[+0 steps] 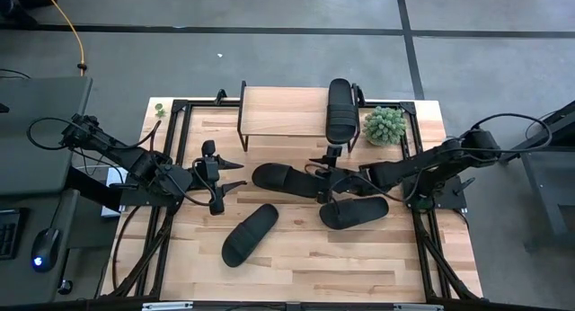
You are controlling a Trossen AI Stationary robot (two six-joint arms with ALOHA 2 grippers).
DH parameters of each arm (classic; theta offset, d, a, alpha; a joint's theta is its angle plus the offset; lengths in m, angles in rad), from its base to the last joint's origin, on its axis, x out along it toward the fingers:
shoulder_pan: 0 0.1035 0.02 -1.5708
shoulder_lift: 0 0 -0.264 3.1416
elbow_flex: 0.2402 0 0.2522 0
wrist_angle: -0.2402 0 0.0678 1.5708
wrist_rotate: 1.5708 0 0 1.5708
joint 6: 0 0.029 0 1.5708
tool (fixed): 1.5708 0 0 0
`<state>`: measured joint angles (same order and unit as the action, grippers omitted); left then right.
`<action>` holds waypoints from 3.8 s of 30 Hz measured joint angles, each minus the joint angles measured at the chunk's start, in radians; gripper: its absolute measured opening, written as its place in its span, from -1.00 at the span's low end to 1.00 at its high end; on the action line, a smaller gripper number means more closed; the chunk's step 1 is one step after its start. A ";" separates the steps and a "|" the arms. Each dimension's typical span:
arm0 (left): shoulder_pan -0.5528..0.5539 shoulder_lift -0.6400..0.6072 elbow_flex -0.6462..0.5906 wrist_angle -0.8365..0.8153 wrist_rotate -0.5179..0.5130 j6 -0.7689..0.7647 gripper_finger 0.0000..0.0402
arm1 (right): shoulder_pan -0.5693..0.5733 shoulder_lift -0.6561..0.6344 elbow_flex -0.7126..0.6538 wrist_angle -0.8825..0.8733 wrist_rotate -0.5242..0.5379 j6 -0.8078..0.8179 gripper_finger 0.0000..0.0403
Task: Pick and place slides into the shelf
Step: Put the black slipper on the shelf
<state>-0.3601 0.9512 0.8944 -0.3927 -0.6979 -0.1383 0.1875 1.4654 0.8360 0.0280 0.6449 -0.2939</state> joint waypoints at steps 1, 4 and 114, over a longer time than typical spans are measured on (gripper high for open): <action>0.000 0.000 0.000 0.000 0.000 0.000 -0.08 | -0.006 0.006 0.000 0.003 -0.007 0.000 0.05; 0.000 0.000 0.000 0.000 0.000 0.000 -0.08 | -0.015 0.030 0.000 0.021 -0.012 -0.013 0.05; 0.000 0.000 0.000 0.001 -0.001 0.002 -0.08 | -0.138 0.598 0.212 0.477 -0.182 -0.193 -0.42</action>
<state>-0.3599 0.9516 0.8944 -0.3916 -0.6991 -0.1360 0.0498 2.0633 1.0481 0.5051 0.4631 -0.4869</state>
